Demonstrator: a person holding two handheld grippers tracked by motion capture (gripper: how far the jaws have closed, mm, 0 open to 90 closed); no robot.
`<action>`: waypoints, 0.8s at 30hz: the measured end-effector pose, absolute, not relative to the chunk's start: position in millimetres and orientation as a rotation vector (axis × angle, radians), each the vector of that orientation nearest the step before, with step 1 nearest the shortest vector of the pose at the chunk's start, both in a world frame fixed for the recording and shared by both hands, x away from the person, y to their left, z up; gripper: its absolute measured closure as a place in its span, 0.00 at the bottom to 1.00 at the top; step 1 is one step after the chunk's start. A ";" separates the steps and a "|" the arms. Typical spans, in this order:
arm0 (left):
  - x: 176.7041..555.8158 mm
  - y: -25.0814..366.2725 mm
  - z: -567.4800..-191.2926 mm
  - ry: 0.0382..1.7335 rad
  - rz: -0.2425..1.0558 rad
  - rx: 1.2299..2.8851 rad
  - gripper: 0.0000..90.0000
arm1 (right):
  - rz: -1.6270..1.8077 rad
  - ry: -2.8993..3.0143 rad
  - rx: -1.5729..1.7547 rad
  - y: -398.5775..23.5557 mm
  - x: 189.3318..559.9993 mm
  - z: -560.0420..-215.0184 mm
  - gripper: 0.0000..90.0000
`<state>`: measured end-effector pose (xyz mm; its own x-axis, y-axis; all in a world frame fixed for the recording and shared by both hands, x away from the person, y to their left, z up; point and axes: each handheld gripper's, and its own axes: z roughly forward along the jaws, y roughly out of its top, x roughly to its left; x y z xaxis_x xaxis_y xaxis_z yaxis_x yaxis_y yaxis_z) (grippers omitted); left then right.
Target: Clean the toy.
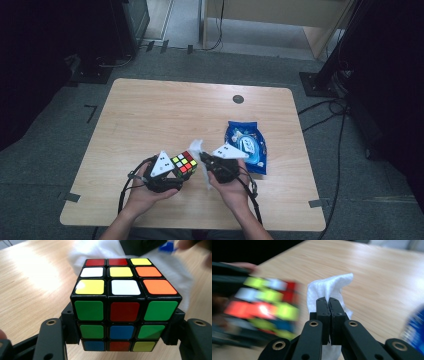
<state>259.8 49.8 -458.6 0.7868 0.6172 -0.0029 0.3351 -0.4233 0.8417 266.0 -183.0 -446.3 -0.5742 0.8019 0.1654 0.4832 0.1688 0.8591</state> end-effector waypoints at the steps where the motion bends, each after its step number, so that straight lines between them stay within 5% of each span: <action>1: 260.7 51.8 -457.7 0.716 0.395 2.045 0.38 | 1.366 2.110 1.264 -189.7 269.3 -449.4 0.99; 6: 265.1 59.0 -458.3 0.743 0.409 2.031 0.38 | 1.351 2.052 1.306 -207.1 276.3 -452.0 0.96; 18: 264.9 56.9 -459.8 0.751 0.435 2.025 0.38 | 1.667 2.082 1.284 -187.0 262.5 -435.2 0.44; 24: 258.9 47.0 -459.6 0.723 0.466 2.034 0.38 | 1.684 2.108 1.278 -153.6 249.8 -435.7 0.28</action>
<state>258.9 47.0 -459.6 0.7581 0.6505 0.0472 0.3111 -0.4243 0.8504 249.8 -153.6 -435.7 -0.6236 0.6889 0.3696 0.5127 0.0034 0.8586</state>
